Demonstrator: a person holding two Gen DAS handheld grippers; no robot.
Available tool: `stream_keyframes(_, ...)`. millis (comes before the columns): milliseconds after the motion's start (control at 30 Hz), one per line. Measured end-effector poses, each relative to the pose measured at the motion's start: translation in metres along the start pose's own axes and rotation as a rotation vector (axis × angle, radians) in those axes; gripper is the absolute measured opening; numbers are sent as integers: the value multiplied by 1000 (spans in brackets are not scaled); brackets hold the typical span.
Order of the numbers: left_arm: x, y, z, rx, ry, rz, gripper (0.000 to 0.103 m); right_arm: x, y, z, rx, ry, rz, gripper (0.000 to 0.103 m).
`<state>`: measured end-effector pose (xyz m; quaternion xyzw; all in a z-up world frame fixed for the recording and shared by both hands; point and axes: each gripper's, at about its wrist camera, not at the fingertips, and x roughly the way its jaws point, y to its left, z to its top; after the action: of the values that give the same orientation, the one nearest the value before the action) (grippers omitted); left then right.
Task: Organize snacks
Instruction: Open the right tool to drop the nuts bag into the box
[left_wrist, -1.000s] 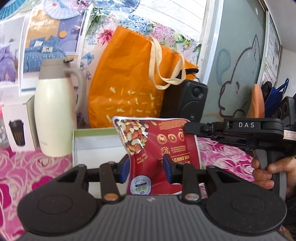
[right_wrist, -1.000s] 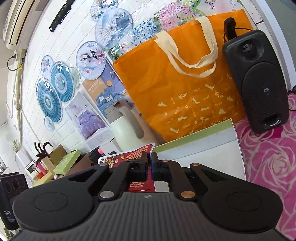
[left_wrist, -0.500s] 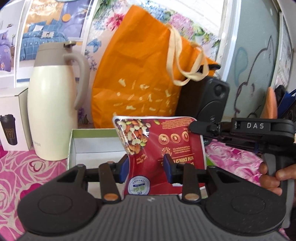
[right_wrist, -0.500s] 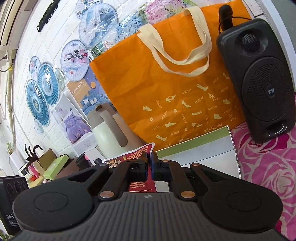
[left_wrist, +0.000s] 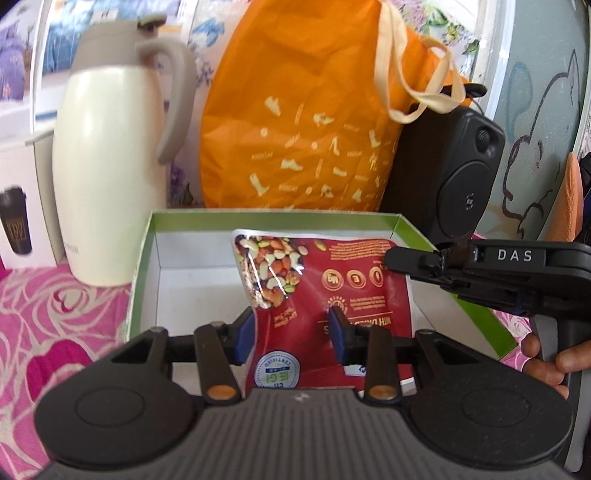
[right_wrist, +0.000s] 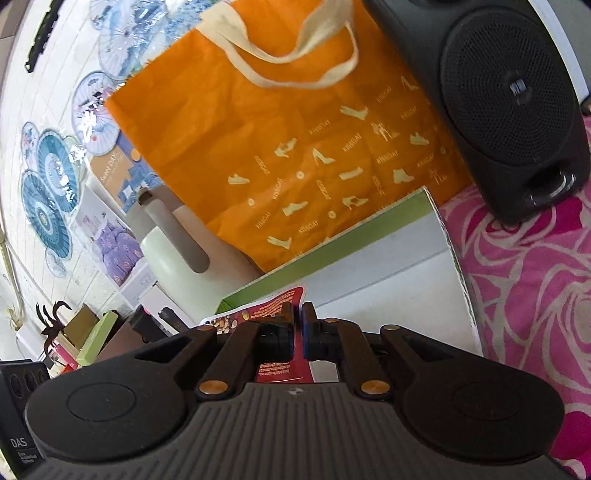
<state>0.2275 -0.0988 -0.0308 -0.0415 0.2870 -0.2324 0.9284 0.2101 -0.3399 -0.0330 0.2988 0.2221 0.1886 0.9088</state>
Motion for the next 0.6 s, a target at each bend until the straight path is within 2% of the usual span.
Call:
stream_keyframes(100, 5, 4, -4, -19, 18, -4, 36, 2, -5, -3, 10, 11, -15, 14)
stream_keyframes(167, 5, 6, -4, -25, 23, 1, 38, 1, -3, -3, -10, 10, -15, 19)
stream_keyframes(200, 3, 6, -4, -25, 19, 1, 44, 1, -1, -3, -11, 10, -21, 25)
stream_keyframes(233, 1, 6, -3, -23, 11, 3, 55, 1, 0, -2, -12, 9, -31, 32)
stream_keyframes(267, -2, 5, -2, -18, 1, 7, 61, 1, 1, -2, -14, 4, -42, 36)
stream_keyframes(300, -6, 5, -1, -11, -14, 11, 65, 0, 1, -1, -19, -3, -56, 46)
stream_keyframes(333, -9, 4, 1, -3, -24, 14, 65, 0, 2, -1, -23, -9, -71, 51)
stream_keyframes(467, -28, 7, 10, -11, -54, 21, 65, -11, 5, 4, -34, -51, -70, 57)
stream_keyframes(600, -62, 5, 3, 13, -86, 44, 68, -38, 17, 6, -63, -84, -41, 57)
